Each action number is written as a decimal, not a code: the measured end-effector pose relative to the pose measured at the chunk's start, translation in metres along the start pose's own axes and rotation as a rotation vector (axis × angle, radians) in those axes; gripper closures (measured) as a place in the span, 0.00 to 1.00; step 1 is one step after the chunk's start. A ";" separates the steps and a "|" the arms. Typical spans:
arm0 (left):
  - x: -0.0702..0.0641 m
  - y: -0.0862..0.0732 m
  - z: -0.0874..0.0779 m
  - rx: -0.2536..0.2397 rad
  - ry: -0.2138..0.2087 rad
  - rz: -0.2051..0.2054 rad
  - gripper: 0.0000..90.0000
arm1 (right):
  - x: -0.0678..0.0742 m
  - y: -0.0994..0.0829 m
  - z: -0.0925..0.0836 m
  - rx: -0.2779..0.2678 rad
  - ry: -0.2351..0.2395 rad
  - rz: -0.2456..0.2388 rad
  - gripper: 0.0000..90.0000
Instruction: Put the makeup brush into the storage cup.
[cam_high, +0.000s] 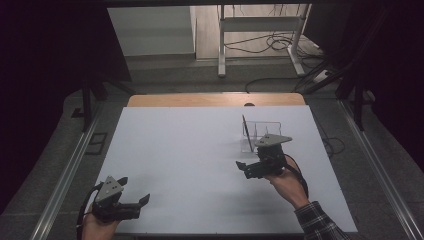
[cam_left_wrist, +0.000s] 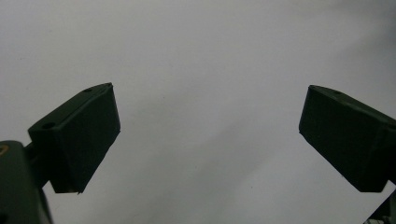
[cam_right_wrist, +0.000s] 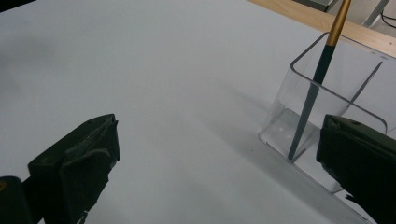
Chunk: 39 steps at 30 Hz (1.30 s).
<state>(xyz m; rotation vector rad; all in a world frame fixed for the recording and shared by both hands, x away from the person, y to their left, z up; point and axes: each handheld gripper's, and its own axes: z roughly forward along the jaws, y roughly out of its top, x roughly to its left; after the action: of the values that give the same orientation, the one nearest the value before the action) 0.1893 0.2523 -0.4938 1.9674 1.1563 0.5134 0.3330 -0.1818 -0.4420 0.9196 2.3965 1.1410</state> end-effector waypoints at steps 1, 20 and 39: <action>0.000 0.000 0.000 0.000 0.000 0.000 0.07 | 0.000 -0.001 -0.001 -0.004 0.002 0.002 0.00; 0.000 0.000 0.000 0.001 -0.013 -0.007 0.07 | 0.001 -0.013 -0.014 -0.010 0.007 0.011 0.00; 0.001 0.000 0.000 -0.001 -0.023 -0.013 0.07 | -0.005 -0.029 -0.030 0.004 0.009 0.037 0.00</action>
<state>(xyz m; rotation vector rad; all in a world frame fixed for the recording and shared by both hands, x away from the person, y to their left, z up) 0.1898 0.2531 -0.4936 1.9584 1.1537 0.4836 0.3087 -0.2153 -0.4461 0.9656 2.3993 1.1562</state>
